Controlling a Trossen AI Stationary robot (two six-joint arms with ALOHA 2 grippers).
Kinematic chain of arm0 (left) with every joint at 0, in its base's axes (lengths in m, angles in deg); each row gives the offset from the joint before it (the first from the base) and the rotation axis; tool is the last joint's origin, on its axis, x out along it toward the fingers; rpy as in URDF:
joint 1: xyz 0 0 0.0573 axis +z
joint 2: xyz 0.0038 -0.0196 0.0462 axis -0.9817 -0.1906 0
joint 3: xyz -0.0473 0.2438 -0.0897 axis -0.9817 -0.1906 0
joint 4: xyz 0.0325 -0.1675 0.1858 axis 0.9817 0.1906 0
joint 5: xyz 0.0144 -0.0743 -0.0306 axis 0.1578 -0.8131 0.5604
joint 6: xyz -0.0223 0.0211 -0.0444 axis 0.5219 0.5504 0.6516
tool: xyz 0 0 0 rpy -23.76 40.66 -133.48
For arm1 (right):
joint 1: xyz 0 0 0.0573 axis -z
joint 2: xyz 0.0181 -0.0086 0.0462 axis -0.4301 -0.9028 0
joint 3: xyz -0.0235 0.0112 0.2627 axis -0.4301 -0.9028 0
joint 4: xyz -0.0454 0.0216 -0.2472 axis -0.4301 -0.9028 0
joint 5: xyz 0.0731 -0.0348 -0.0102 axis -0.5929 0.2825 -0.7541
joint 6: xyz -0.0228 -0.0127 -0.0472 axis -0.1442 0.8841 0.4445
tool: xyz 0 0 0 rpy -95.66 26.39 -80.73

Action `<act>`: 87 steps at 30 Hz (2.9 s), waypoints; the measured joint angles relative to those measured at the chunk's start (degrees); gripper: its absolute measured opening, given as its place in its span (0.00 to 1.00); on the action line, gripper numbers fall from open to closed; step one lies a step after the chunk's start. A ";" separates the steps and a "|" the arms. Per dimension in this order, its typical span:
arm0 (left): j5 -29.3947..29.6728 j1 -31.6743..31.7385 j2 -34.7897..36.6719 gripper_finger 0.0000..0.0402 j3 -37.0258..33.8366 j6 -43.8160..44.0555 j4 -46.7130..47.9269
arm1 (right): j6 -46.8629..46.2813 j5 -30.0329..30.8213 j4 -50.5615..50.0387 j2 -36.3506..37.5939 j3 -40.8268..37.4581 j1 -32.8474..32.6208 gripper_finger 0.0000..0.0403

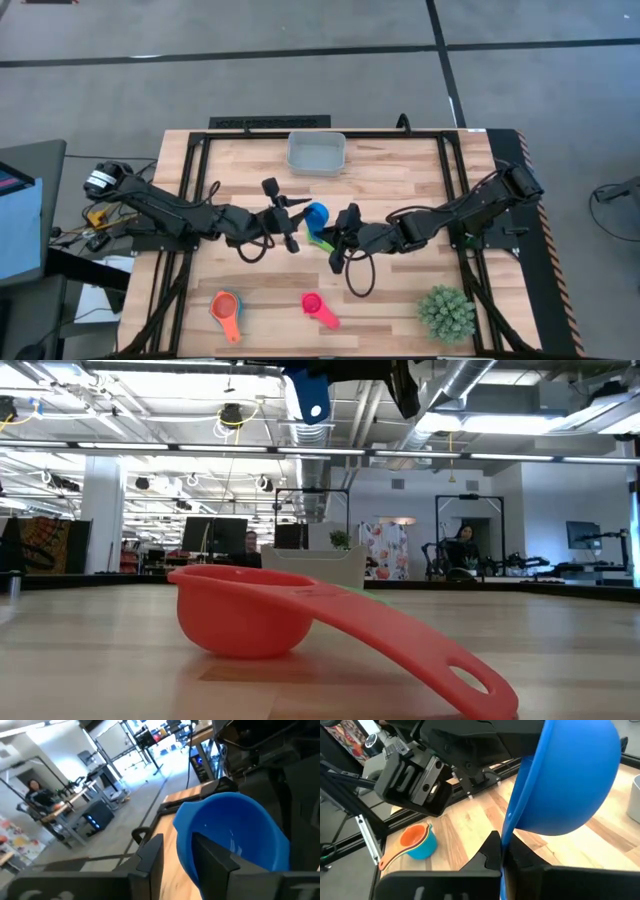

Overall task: Nest measuring cups in basket
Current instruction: Stack the blue measuring cup on top of the orange measuring cup

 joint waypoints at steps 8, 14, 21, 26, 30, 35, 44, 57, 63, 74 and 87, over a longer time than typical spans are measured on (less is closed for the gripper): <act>1.02 -1.28 -0.02 0.02 0.09 2.97 0.14 | 0.02 -0.13 0.32 -0.01 0.03 -0.81 0.03; 3.91 -2.29 -0.11 0.01 0.09 7.26 1.09 | -0.78 -1.13 0.34 -0.01 0.05 -1.18 0.07; 22.11 -9.14 1.95 0.00 -0.02 20.22 14.62 | -0.77 4.47 -2.71 0.07 0.11 -4.02 0.26; 21.00 -15.97 6.71 0.00 -0.02 46.53 33.81 | 1.34 12.36 -2.82 0.11 0.11 -5.19 0.40; 13.10 -19.82 8.95 0.00 -0.02 69.20 49.56 | 1.53 12.67 -3.26 0.49 0.11 -6.00 0.46; 3.27 -25.17 9.35 0.00 -0.02 97.87 69.60 | 2.25 13.21 -4.68 0.49 0.11 -6.19 0.48; -11.70 -39.99 9.31 0.00 -0.02 133.89 85.22 | 0.51 13.23 -8.13 0.49 0.11 -6.13 0.45; -23.84 -48.99 -0.85 0.00 0.04 146.60 73.98 | -2.89 13.23 -13.46 0.49 0.08 -6.05 0.47; -26.88 -48.65 -2.57 0.00 0.07 146.66 74.03 | -5.20 13.25 -15.11 0.47 0.08 -6.05 0.45; -21.44 -48.66 -2.64 0.03 0.02 145.92 74.83 | -5.38 13.36 -15.07 0.47 0.08 -6.05 0.46; -20.33 -47.16 -2.93 0.11 0.02 141.92 74.67 | -5.35 13.36 -16.70 0.47 0.08 -6.10 0.47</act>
